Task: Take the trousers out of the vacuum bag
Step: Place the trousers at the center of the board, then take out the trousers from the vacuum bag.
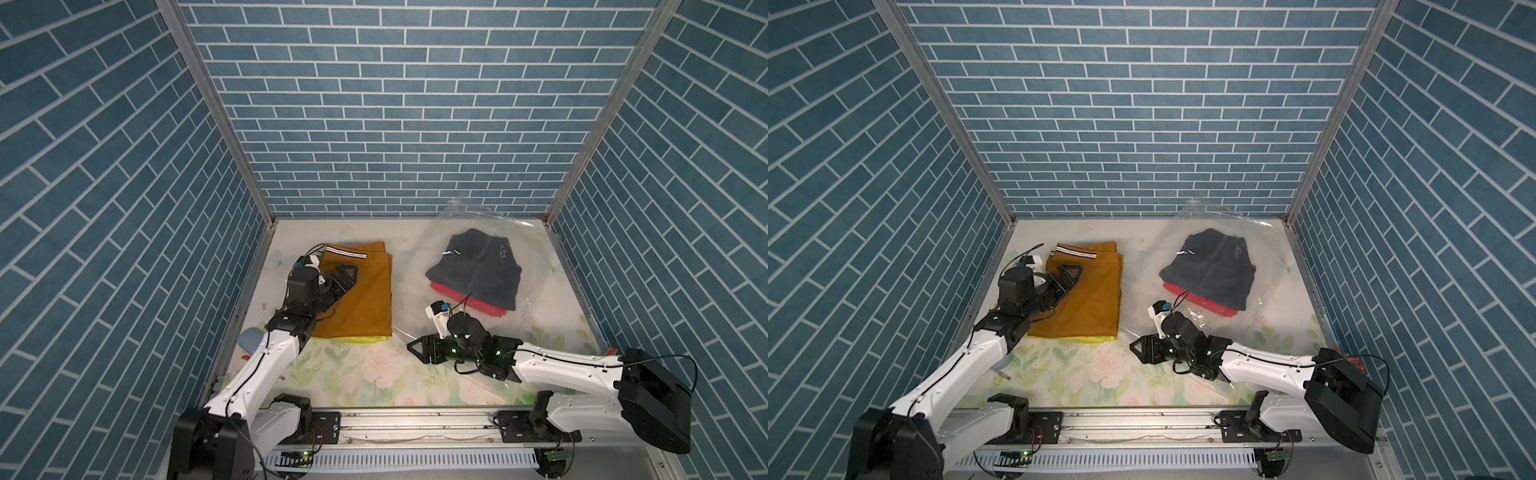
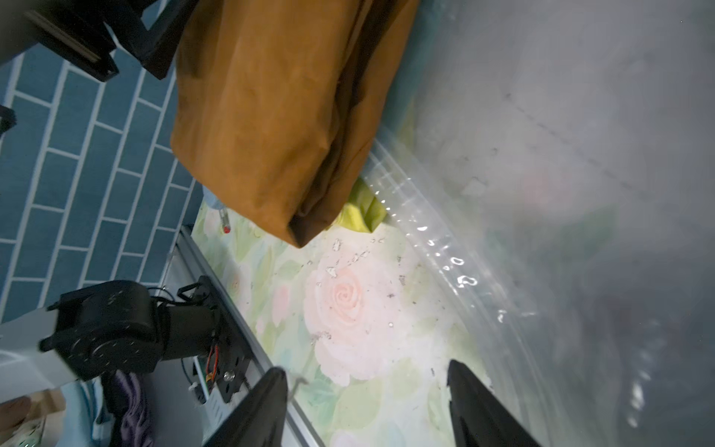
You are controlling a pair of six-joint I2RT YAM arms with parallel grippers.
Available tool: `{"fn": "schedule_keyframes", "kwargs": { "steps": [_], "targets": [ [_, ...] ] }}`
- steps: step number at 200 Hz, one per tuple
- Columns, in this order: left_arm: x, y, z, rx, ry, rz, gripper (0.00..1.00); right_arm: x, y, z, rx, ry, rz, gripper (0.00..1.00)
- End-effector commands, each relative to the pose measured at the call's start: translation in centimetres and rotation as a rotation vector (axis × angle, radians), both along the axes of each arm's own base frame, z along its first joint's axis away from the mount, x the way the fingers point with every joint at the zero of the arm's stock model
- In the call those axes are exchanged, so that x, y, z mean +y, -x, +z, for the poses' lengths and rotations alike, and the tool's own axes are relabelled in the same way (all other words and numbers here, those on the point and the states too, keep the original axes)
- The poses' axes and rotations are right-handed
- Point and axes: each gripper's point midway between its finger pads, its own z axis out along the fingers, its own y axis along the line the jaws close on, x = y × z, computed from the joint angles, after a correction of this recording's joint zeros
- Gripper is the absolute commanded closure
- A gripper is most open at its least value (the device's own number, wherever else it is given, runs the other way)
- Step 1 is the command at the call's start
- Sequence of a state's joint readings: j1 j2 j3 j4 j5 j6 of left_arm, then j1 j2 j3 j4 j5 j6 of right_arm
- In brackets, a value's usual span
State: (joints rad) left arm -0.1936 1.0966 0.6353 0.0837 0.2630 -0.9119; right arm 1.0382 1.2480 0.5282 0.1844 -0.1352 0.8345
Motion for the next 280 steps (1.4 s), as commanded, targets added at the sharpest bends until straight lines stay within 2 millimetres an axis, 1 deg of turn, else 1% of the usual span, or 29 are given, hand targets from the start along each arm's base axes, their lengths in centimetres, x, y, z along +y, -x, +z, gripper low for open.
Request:
{"fn": "schedule_keyframes", "kwargs": {
  "steps": [1, 23, 38, 56, 96, 117, 141, 153, 164, 191, 207, 223, 242, 273, 280],
  "targets": [
    [1.7, -1.9, 0.0, -0.025, -0.076, 0.078, 0.00, -2.0, -2.8, -1.2, -0.038, 0.047, -0.159, 0.34],
    [3.3, -2.8, -1.9, 0.017, -0.085, 0.118, 0.00, -3.6, -4.1, -2.3, -0.042, 0.078, -0.199, 0.35],
    [3.9, -3.4, -3.0, 0.045, -0.093, 0.125, 0.00, -4.4, -4.9, -2.8, -0.050, 0.106, -0.213, 0.35],
    [4.1, -4.1, -4.2, 0.073, -0.103, 0.125, 0.00, -5.3, -5.6, -3.6, -0.051, 0.148, -0.222, 0.35],
    [4.8, -5.8, -5.8, 0.110, -0.132, 0.143, 0.01, -7.3, -7.1, -5.0, -0.067, 0.230, -0.257, 0.35],
    [5.4, -6.9, -6.1, 0.114, -0.146, 0.152, 0.01, -8.3, -7.9, -4.4, -0.105, 0.262, -0.276, 0.35],
    [5.9, -8.2, -5.9, 0.108, -0.172, 0.154, 0.00, -10.0, -9.0, -3.3, -0.171, 0.348, -0.308, 0.35],
    [5.8, -8.7, -5.8, 0.102, -0.178, 0.147, 0.00, -10.1, -9.1, -2.6, -0.198, 0.359, -0.287, 0.34],
    [5.6, -9.1, -5.8, 0.100, -0.177, 0.135, 0.01, -9.5, -8.9, -1.7, -0.227, 0.339, -0.241, 0.34],
    [4.8, -9.0, -4.6, 0.067, -0.141, 0.103, 0.01, -8.4, -7.9, 1.4, -0.304, 0.270, -0.130, 0.34],
    [4.4, -8.4, -3.6, 0.049, -0.124, 0.085, 0.01, -8.3, -7.1, 3.3, -0.345, 0.243, -0.081, 0.34],
    [3.9, -7.6, -2.5, 0.032, -0.113, 0.059, 0.01, -8.4, -6.0, 4.5, -0.359, 0.234, -0.026, 0.33],
    [3.0, -6.4, -0.7, 0.006, -0.094, 0.014, 0.00, -9.0, -5.0, 4.7, -0.341, 0.258, 0.000, 0.32],
    [0.3, -3.8, 2.1, -0.042, -0.124, -0.087, 0.01, -10.1, -3.7, 4.1, -0.301, 0.268, -0.005, 0.30],
    [-0.4, -3.2, 2.3, -0.045, -0.134, -0.113, 0.00, -10.1, -3.5, 4.0, -0.293, 0.266, -0.006, 0.29]
  ]
}}
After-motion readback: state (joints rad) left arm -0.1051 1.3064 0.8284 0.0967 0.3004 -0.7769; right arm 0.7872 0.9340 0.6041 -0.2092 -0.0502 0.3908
